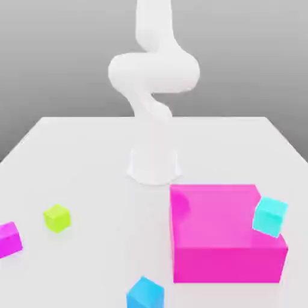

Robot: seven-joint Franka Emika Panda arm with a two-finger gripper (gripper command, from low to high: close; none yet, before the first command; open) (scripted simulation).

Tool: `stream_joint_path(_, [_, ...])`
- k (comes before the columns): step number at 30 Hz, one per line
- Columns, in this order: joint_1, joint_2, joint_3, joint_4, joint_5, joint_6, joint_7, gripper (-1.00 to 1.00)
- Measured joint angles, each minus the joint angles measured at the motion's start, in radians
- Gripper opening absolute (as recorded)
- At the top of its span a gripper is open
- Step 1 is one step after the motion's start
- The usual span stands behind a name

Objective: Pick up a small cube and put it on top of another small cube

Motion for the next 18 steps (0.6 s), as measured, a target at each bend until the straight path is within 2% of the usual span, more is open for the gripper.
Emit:
stream_joint_path(10, [-0.125, 0.365, -0.149, -0.058, 0.014, 0.145, 0.036, 0.00])
stream_joint_path(18, [-0.235, 0.658, -0.275, -0.104, 0.084, 0.258, 0.022, 0.00])
